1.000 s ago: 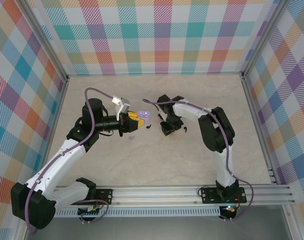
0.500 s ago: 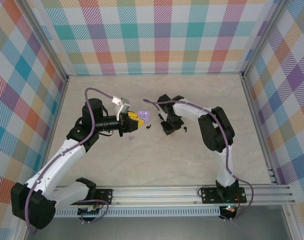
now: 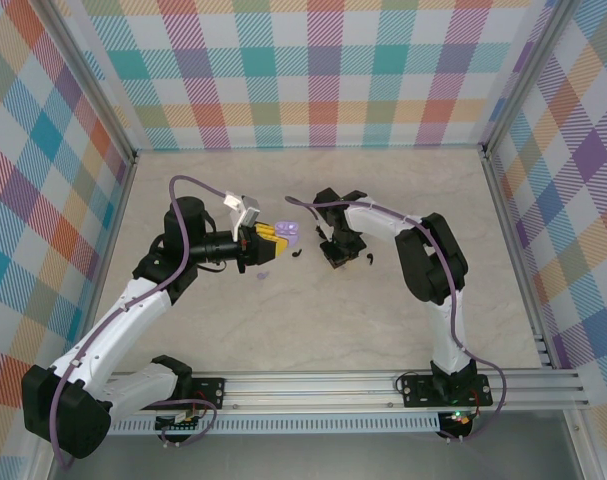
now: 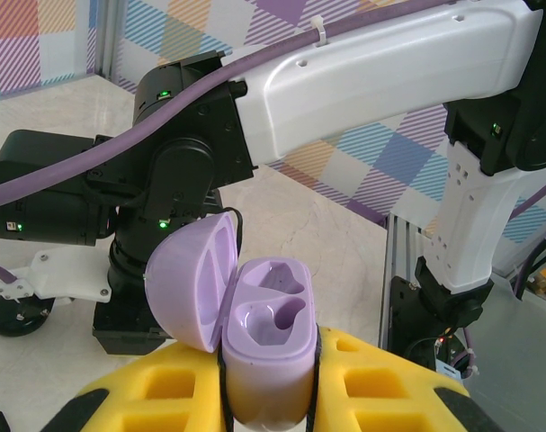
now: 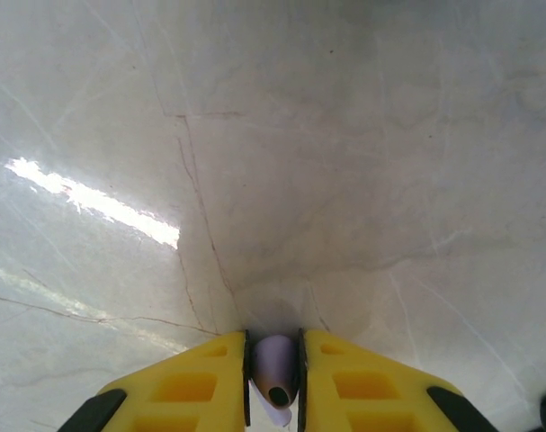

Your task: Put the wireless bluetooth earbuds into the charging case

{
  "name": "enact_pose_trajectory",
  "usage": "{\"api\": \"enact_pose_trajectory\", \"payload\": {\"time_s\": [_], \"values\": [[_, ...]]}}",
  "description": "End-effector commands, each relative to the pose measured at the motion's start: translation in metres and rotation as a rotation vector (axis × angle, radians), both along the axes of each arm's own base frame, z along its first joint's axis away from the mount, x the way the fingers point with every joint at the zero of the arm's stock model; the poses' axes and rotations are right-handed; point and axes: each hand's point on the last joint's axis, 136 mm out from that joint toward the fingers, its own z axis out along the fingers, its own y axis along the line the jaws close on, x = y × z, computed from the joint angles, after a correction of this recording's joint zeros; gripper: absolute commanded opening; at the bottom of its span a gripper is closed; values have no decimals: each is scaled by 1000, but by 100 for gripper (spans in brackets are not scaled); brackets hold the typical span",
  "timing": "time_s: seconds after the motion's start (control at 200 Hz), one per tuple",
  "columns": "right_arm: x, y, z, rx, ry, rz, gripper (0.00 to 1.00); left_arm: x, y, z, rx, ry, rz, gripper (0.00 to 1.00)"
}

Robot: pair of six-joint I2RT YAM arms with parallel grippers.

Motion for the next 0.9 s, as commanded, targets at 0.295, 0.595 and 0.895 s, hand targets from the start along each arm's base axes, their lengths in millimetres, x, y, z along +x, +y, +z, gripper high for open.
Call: {"api": "enact_pose_trajectory", "payload": {"time_s": [0.295, 0.595, 0.895], "values": [[18, -6, 25, 221, -48, -192, 19, 8, 6, -3, 21, -9, 40, 11], [25, -14, 51, 389, -102, -280, 18, 16, 7, -9, 29, 14, 76, 11], [23, -9, 85, 531, -172, -284, 18, 28, 7, -22, 3, 69, 134, 11]]}}
